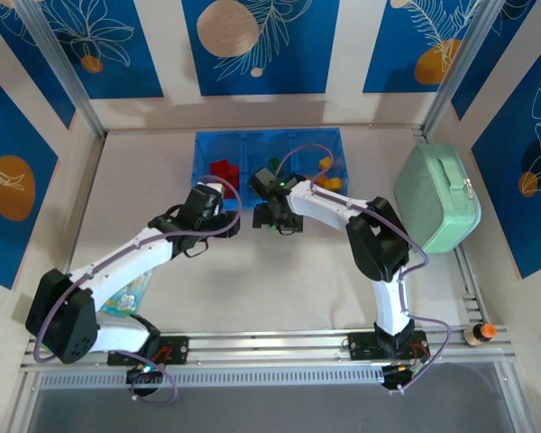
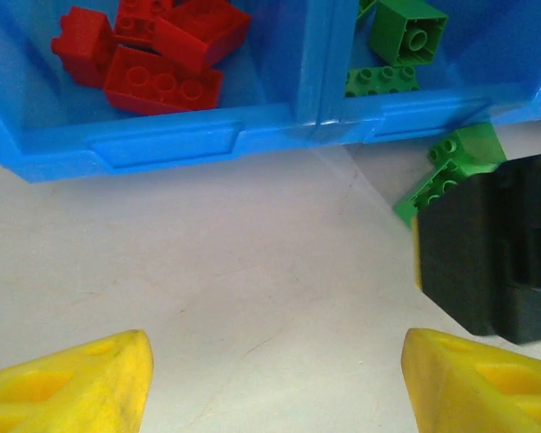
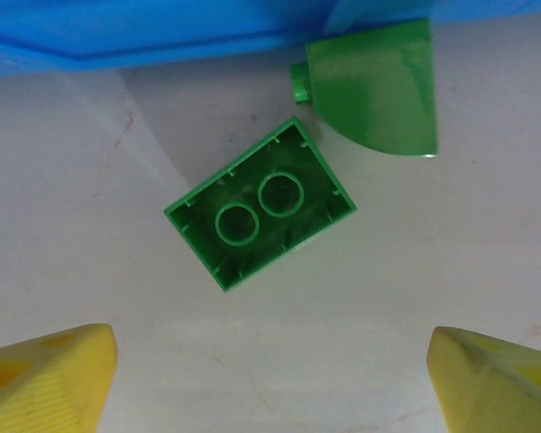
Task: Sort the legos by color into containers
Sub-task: Pick up the lego from the center of the table.
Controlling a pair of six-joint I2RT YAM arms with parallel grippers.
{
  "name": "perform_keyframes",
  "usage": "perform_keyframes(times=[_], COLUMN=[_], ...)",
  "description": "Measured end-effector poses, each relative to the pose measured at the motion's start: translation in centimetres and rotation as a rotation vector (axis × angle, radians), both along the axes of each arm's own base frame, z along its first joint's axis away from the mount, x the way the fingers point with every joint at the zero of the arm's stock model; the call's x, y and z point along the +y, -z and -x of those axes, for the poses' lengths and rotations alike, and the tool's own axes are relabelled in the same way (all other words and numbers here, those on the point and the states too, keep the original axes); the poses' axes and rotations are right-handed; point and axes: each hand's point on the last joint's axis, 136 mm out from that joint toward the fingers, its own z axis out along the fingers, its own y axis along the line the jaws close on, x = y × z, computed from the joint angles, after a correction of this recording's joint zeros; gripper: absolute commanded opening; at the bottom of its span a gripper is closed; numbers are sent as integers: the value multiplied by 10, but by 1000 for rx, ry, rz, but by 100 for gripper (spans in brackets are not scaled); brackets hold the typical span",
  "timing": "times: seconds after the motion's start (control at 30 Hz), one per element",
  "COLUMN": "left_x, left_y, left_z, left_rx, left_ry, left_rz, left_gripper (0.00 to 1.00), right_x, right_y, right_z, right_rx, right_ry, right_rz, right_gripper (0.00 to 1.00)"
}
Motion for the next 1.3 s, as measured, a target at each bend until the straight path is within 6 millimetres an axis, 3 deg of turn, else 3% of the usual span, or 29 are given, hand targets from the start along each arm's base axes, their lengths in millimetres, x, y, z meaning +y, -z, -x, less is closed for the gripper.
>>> perform_keyframes(times=[0.27,0.53,0.77,1.03,1.3], left_x=[10,18,24,24,24], left_y=[0,5,3,3,2], left_z=[7,11,9,9,8], left_rx=[-18,-14,-22,-22,-27], left_ry=[-18,-32,-48,-49,-51], left_rz=[-9,-19,-14,-14,-10], left_gripper=[73,73,73,73,72], right_x=[-4,0,1,4,6], right_y=[32,31,35,33,27], right_z=[-5,-25,-33,-30,-7], right_rx=[52,29,23,3,8], right_ry=[64,88,85,60,3], right_rz=[77,74,79,101,135], right_gripper=[82,75,61,46,40])
